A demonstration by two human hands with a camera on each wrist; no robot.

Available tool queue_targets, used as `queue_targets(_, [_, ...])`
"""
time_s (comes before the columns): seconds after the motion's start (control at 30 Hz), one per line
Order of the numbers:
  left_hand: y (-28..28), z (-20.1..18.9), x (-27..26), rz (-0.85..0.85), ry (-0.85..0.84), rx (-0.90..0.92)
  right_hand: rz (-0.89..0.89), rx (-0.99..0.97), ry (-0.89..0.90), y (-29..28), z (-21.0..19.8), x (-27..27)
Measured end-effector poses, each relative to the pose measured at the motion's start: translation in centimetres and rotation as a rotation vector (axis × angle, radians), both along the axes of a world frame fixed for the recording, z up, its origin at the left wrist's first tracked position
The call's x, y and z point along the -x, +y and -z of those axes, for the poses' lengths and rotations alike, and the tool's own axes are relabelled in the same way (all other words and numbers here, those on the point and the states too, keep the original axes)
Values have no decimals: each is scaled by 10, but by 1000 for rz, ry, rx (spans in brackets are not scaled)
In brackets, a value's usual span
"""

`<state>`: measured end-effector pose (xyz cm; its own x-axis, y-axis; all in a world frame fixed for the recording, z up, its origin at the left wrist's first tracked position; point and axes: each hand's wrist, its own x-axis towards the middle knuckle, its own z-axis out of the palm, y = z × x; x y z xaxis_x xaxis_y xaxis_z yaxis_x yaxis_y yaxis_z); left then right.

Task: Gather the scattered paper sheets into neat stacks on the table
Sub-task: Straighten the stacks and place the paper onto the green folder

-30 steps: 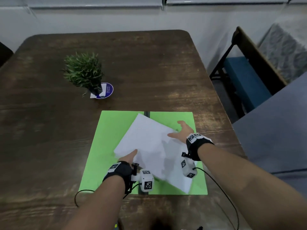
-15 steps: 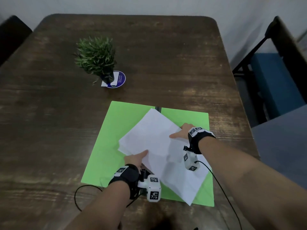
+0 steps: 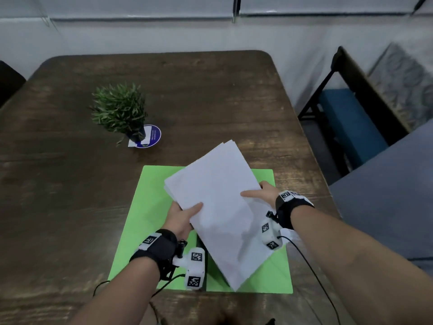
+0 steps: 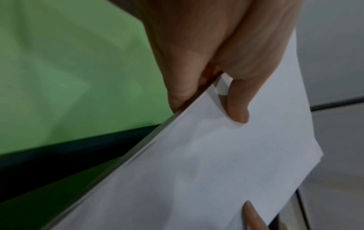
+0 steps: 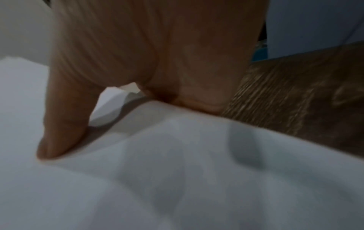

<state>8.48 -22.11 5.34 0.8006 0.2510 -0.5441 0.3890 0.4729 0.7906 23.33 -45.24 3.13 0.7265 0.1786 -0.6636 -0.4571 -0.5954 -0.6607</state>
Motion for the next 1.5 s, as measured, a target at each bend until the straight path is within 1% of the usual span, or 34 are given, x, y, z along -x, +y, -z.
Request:
queue_targets(0.07, [4,-20,-10,84,-63,-58,76,-81,-31,-10,-7,3])
queue_targets(0.17, [2,-61,-29,198,-170,-178,206,-311,-96,-18,-31,17])
queue_targets(0.23, [-4,-88,-40,230,-245,-270,259,-423,-155,-20,-42,26])
queue_targets(0.3, [-13,-112,-47,249,-316,-363,358,-509,-232,-24,-49,35])
queue_targets(0.37, [-22,-124,-50,261,-377,-432,421,-551,-307,-27,-67,49])
queue_targets(0.4, [-26,-125,-51,266,-396,-446,444,-567,-345,-30,-74,55])
queue_targets(0.47, [-34,-119,-52,282,-392,-446,490,-578,-370,-36,-75,64])
queue_targets(0.6, [-40,-90,-44,247,-340,-427,514,-610,-305,-39,-63,79])
queue_targets(0.7, [-39,-82,-44,242,-354,-467,499,-631,-333,-40,-63,79])
queue_targets(0.83, [-40,-88,-51,229,-382,-485,525,-693,-373,-41,-70,78])
queue_targets(0.93, [-36,-91,-55,252,-384,-485,566,-742,-385,-40,-77,78])
queue_targets(1.03, [-33,-96,-56,253,-404,-483,565,-771,-394,-40,-79,77])
queue_targets(1.17, [-39,-99,-56,238,-432,-487,576,-738,-427,-35,-81,77])
queue_targets(1.3, [-46,-97,-53,174,-458,-502,590,-712,-451,-32,-82,73])
queue_targets(1.5, [-44,-112,-56,122,-468,-424,605,-720,-500,-35,-99,73])
